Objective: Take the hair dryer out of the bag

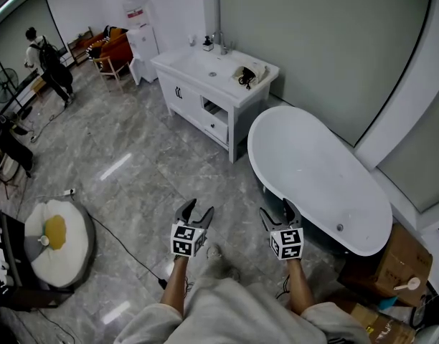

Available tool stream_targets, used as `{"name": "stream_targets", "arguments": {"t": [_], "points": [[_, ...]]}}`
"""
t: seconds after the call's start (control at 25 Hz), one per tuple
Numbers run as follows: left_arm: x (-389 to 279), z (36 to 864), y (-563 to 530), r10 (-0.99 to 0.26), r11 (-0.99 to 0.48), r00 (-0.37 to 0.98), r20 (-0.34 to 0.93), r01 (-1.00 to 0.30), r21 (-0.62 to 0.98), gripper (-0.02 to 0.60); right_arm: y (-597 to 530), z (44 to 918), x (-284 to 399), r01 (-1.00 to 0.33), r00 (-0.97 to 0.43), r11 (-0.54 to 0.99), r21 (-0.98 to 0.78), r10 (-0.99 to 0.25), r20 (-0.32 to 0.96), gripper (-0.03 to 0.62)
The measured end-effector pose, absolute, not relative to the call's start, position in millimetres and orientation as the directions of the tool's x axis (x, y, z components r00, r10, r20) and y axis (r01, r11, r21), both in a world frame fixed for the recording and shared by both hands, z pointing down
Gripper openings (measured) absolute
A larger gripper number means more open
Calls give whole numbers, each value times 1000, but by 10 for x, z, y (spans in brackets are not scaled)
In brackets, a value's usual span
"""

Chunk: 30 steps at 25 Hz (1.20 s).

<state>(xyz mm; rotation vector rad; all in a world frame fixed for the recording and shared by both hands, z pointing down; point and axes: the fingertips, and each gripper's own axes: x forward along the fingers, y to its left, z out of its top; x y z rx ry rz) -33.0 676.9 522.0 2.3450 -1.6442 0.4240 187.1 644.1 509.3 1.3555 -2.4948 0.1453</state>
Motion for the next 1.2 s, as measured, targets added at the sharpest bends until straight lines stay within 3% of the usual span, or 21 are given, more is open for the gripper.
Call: {"name": "stream_targets", "arguments": {"t": [0.44, 1.2], "points": [[-552, 5302, 5972, -881, -338, 328, 339, -940, 31, 241, 5740, 5177, 1665, -840, -491, 536, 83, -816, 304, 325], [-1007, 5078, 3511, -846, -440, 430, 315, -897, 42, 241, 3616, 4924, 1246, -897, -381, 428, 110, -875, 297, 316]]}}
